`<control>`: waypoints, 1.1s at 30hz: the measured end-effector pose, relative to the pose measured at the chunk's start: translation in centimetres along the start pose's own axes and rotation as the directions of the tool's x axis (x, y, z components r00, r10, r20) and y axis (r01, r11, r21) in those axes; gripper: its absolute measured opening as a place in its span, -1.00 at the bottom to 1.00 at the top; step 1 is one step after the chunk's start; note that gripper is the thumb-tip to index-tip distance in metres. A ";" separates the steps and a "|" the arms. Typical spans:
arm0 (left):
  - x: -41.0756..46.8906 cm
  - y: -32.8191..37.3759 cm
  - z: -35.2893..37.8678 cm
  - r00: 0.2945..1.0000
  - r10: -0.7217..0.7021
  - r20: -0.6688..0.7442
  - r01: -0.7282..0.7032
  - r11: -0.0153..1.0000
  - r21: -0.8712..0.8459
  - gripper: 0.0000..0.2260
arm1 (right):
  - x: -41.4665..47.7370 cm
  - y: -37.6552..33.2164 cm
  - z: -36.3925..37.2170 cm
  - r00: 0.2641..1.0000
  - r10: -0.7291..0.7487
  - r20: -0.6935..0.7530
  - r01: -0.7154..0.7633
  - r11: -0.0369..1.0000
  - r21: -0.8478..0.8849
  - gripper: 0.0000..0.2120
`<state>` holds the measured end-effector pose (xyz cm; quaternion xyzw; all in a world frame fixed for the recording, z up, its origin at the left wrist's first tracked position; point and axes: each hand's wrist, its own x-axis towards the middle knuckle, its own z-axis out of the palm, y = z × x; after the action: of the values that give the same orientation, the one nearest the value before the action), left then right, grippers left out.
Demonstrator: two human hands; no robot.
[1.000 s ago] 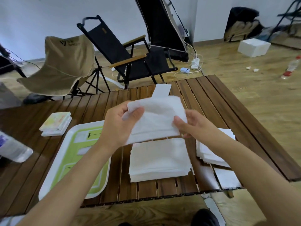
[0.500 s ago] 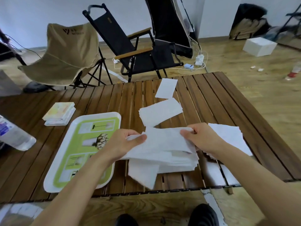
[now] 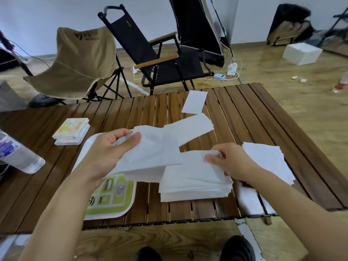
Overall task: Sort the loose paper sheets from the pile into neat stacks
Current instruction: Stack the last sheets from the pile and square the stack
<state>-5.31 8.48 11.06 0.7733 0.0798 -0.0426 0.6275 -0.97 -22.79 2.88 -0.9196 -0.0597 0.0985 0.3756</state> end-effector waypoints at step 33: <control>0.5 -4.1 5.1 0.904 -0.283 0.321 0.093 0.861 0.500 -0.79 | -0.4 -2.3 0.2 0.985 0.170 0.029 -0.170 0.985 -0.007 -0.83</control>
<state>-5.34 4.41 5.92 0.8674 0.0194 -0.2732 0.4154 -1.47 -21.11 4.43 -0.9206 0.0131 0.1435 0.3630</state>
